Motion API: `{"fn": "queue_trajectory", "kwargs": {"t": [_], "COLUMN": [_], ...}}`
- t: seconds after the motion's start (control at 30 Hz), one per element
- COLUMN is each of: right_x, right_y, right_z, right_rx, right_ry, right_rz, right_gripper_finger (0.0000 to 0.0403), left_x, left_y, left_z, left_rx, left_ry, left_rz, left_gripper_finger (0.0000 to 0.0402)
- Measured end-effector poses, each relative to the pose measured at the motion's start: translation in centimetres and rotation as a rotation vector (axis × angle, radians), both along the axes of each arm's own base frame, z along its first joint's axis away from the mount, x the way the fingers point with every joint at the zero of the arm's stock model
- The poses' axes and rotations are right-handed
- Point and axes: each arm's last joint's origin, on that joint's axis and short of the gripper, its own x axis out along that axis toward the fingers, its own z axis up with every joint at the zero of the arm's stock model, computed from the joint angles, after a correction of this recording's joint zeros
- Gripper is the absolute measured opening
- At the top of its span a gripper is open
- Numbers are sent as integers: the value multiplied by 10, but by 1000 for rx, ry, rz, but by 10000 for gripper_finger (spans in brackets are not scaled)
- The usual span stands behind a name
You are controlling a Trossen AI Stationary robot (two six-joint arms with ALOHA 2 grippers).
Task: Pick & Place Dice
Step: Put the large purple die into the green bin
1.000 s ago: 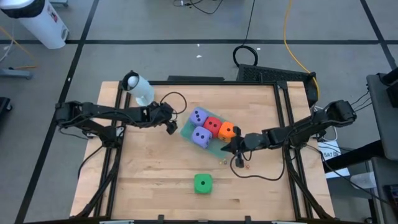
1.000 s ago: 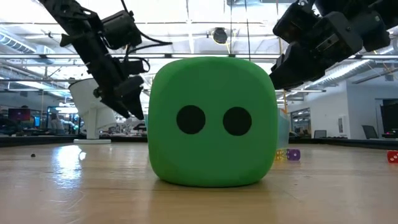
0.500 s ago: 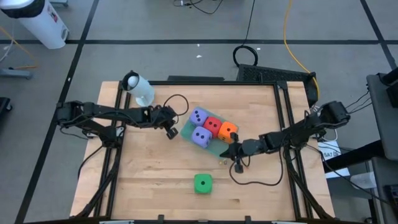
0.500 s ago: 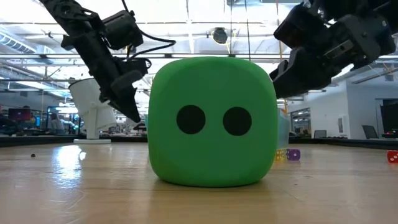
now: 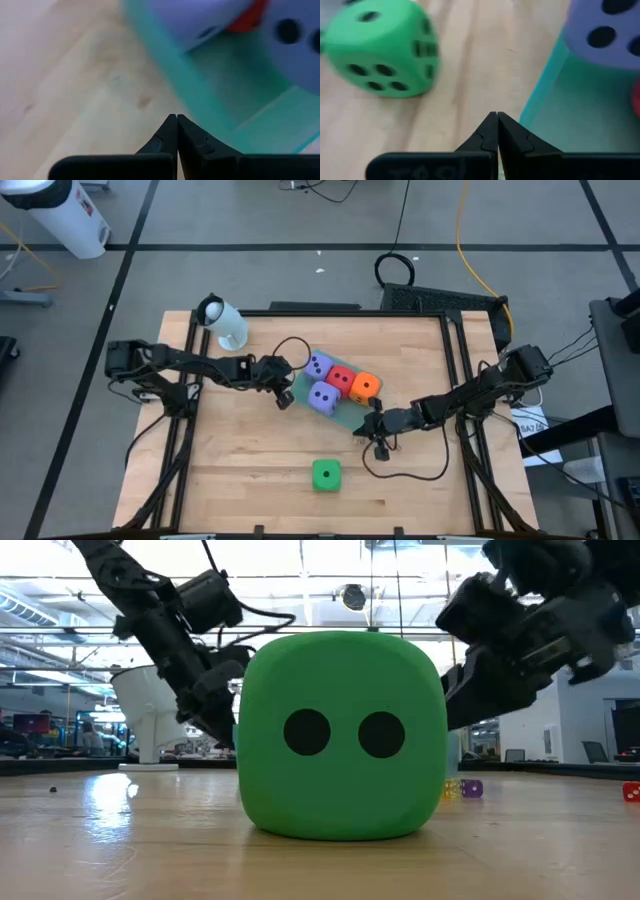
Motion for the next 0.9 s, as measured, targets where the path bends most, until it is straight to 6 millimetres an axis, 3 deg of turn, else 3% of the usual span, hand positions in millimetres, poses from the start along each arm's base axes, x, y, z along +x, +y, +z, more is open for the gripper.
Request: {"fn": "queue_trajectory", "kwargs": {"t": [0.27,0.67,0.9], "right_x": [-4,-8,-9], "right_y": [-13,-25,-25], "right_z": [-8,-8,10], "right_rx": [-33,-36,-19], "right_ry": [96,165,74], "right_rz": [-125,-182,-165], "right_gripper_finger": [0,0,0], "left_x": [20,24,20], "left_y": [-10,-30,-34], "left_z": [-19,-10,-2], "left_rx": [-50,-13,12], "left_ry": [-7,20,39], "left_rz": [-78,-163,-216], "left_gripper_finger": [13,11,13]}}
